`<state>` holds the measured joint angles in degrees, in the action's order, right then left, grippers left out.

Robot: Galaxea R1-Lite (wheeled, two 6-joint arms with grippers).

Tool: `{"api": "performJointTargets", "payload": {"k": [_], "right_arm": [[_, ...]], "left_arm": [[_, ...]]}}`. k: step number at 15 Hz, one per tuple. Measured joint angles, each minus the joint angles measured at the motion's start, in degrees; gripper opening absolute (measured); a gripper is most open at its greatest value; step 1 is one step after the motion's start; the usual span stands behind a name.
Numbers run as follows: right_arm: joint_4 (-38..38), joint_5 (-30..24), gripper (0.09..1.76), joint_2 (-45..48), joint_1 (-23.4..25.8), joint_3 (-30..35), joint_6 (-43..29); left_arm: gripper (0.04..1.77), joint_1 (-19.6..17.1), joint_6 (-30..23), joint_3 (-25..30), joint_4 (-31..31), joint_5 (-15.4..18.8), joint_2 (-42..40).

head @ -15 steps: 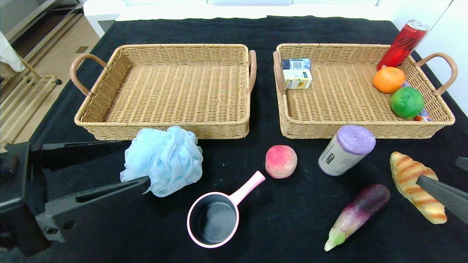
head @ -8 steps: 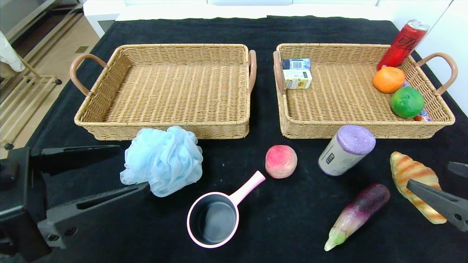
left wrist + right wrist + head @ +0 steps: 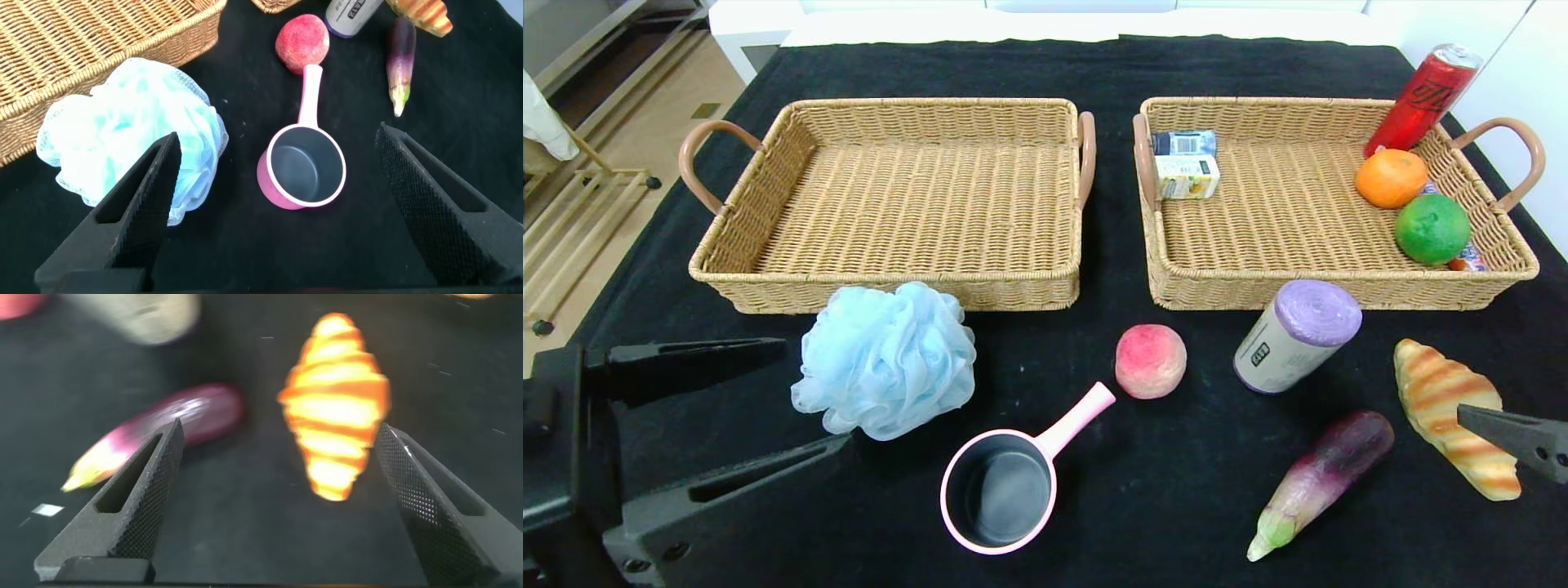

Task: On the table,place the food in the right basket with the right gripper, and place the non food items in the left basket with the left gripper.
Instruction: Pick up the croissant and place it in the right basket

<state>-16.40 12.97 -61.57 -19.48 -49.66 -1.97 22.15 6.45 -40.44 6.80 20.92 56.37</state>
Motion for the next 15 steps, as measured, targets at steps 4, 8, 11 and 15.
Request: {"api": "performJointTargets", "payload": {"k": [4,8,11,15], "right_arm": [[-5.5,-4.2,1.71,-7.0,8.5,-6.1,0.0],[-5.9,-10.0,1.71,-12.1,14.9,-8.0,-0.2],[-6.8,-11.8,1.71,-15.2,18.4,-9.2,-0.3],[-6.8,-13.3,1.71,-18.8,19.6,-10.4,-0.8]], "left_arm": [[1.72,0.0,0.3,0.0,0.2,0.0,-0.7],[1.72,0.0,0.3,-0.1,0.2,0.1,-1.4],[1.72,0.0,0.3,-0.2,0.2,0.1,-1.8],[1.72,0.0,0.4,-0.2,0.3,0.1,-1.9]]}}
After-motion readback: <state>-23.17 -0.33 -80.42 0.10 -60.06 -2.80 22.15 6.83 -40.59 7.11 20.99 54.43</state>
